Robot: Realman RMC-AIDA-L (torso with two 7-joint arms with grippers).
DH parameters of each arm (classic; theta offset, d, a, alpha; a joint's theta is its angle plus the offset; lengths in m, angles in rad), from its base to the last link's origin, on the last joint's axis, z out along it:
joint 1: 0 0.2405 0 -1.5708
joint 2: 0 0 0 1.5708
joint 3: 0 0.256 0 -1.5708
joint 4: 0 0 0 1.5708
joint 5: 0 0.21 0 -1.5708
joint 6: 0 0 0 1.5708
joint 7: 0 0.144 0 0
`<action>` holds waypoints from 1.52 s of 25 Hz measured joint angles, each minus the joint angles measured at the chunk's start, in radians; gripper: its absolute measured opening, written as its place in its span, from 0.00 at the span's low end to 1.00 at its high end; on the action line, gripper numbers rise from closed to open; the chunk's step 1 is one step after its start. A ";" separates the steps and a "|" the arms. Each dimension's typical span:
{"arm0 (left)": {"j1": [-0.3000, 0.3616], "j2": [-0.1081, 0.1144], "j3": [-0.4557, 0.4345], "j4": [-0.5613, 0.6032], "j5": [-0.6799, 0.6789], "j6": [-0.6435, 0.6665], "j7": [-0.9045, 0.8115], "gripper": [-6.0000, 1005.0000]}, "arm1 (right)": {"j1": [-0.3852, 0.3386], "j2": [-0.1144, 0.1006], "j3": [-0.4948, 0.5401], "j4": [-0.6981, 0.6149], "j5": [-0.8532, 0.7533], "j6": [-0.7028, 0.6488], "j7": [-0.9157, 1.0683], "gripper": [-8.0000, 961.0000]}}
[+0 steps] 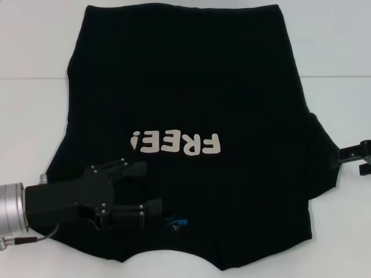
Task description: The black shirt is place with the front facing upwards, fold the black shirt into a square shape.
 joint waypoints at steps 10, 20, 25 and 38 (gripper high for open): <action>0.001 0.000 0.000 0.000 -0.001 -0.007 0.002 0.93 | 0.025 0.013 -0.022 0.082 0.003 0.073 -0.010 0.95; 0.001 0.000 0.000 0.000 -0.001 -0.013 0.003 0.93 | 0.048 0.025 -0.043 0.125 0.002 0.126 -0.016 0.92; 0.003 0.002 0.000 0.000 -0.001 -0.013 0.003 0.93 | 0.049 0.026 -0.069 0.117 0.000 0.142 -0.009 0.91; 0.003 0.004 0.000 0.000 -0.001 -0.012 0.004 0.93 | 0.049 0.026 -0.079 0.117 -0.013 0.150 -0.008 0.39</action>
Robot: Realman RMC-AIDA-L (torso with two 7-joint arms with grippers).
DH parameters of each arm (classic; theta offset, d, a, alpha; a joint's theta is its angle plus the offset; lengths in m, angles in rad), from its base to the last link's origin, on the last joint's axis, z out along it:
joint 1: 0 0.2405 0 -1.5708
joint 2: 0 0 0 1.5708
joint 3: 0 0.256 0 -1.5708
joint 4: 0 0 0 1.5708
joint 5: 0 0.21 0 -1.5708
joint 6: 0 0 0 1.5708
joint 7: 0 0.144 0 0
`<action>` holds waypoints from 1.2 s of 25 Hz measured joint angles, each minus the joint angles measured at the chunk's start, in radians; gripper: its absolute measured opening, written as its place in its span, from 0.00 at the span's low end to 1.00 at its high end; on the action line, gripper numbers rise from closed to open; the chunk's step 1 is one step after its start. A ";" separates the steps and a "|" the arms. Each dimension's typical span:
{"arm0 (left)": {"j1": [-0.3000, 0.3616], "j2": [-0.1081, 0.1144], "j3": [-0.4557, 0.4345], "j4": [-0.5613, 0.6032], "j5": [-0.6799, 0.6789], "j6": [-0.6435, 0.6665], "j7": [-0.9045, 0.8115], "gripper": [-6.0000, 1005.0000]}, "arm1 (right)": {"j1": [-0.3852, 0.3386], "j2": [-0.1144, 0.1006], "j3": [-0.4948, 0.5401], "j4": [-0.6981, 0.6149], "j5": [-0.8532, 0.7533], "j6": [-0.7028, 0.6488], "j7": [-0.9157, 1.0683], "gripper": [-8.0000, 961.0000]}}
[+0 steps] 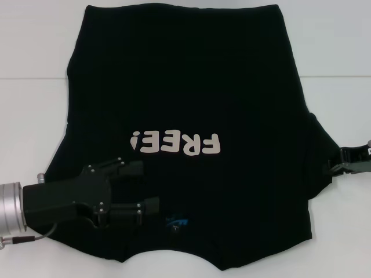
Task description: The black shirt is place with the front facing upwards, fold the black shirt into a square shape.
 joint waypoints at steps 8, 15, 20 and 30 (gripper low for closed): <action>0.000 0.004 -0.001 0.000 0.000 0.000 0.000 0.93 | 0.000 -0.003 -0.002 -0.002 -0.002 0.002 0.001 0.12; 0.000 0.005 -0.013 0.000 0.000 0.000 -0.003 0.93 | -0.024 -0.015 0.018 -0.062 0.005 -0.015 0.000 0.01; 0.000 0.005 -0.017 0.000 0.001 0.000 -0.009 0.93 | -0.058 -0.028 0.090 -0.143 0.018 -0.060 -0.008 0.01; 0.001 0.006 -0.026 0.000 0.005 0.000 -0.012 0.93 | 0.019 -0.007 0.024 -0.183 0.050 -0.087 -0.071 0.01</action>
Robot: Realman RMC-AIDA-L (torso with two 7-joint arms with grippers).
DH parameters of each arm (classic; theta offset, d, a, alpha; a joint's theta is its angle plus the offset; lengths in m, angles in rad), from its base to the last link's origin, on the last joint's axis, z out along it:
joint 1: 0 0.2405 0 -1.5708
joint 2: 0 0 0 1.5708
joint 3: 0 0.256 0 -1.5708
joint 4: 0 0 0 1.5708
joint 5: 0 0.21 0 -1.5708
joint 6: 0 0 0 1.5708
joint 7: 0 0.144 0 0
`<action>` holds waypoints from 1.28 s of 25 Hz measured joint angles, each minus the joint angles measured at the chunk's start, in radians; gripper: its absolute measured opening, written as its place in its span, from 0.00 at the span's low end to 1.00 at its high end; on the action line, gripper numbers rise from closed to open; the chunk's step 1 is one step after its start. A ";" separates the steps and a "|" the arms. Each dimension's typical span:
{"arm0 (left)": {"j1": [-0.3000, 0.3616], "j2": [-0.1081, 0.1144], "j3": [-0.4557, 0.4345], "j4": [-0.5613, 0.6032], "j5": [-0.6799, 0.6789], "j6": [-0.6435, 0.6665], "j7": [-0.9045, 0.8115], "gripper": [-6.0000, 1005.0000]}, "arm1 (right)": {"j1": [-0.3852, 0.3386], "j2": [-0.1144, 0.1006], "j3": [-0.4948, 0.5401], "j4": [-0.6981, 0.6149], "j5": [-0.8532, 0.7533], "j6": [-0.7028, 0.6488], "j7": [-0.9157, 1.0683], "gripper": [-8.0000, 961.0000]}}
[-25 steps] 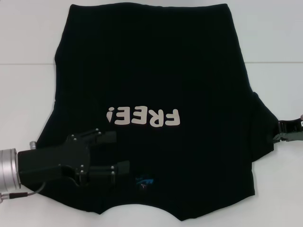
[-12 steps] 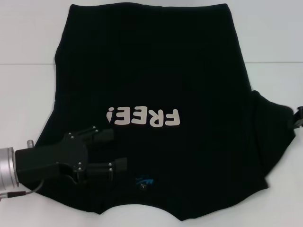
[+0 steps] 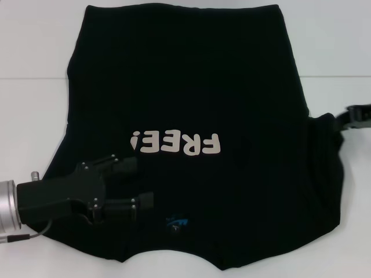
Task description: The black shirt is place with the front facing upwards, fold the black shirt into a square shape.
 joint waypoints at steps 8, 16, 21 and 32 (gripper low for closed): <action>0.003 0.000 0.000 0.000 0.000 0.000 0.000 0.93 | 0.111 0.074 -0.143 -0.001 0.000 0.008 -0.040 0.01; 0.013 -0.002 -0.058 -0.012 -0.005 0.006 -0.001 0.93 | 0.125 0.101 -0.174 0.005 0.020 0.004 -0.060 0.04; 0.011 0.002 -0.154 -0.025 -0.007 0.009 -0.099 0.93 | 0.044 0.081 -0.167 0.010 0.204 -0.012 -0.157 0.25; 0.004 0.139 -0.185 0.012 0.065 0.021 -0.751 0.93 | -0.250 0.104 -0.164 0.037 0.646 -0.091 -0.953 0.65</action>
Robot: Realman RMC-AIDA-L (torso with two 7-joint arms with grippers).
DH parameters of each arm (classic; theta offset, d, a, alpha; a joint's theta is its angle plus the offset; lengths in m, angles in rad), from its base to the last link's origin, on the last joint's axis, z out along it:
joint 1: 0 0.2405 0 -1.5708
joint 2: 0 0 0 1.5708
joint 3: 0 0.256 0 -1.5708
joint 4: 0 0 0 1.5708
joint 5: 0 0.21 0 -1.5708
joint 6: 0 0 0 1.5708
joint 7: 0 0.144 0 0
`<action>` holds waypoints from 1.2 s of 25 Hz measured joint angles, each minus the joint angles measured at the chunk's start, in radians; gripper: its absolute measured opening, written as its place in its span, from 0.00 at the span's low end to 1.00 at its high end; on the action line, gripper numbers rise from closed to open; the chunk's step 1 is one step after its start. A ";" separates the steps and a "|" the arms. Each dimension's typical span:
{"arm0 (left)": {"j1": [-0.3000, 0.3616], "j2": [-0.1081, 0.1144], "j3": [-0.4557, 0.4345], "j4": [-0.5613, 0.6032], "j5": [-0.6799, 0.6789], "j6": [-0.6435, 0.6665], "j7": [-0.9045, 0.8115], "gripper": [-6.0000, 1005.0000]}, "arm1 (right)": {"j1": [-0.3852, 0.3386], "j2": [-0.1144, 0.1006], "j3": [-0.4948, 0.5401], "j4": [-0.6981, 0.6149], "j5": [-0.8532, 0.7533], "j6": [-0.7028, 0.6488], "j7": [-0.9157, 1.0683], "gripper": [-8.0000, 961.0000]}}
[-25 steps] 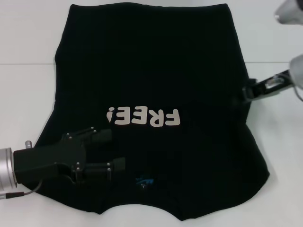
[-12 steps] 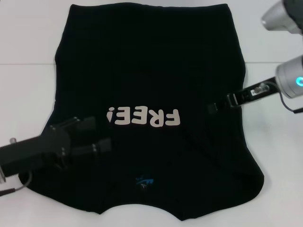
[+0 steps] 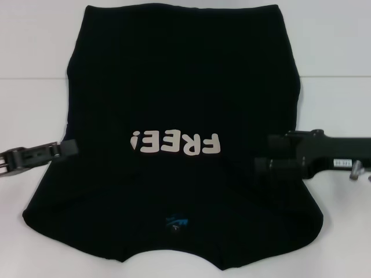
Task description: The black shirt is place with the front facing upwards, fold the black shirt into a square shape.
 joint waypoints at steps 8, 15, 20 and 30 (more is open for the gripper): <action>-0.026 0.051 0.001 0.233 0.359 -0.029 -0.373 0.93 | -0.035 0.045 -0.004 0.045 0.009 0.010 -0.172 0.83; -0.110 0.046 0.021 0.211 0.574 -0.063 -0.475 0.93 | -0.031 0.043 -0.005 0.079 0.009 0.028 -0.194 0.85; -0.148 0.038 0.050 0.147 0.641 -0.126 -0.488 0.93 | -0.036 0.043 -0.006 0.080 0.008 0.029 -0.195 0.85; -0.149 0.041 0.074 0.104 0.653 -0.190 -0.489 0.93 | -0.043 0.039 -0.006 0.090 0.008 0.022 -0.192 0.85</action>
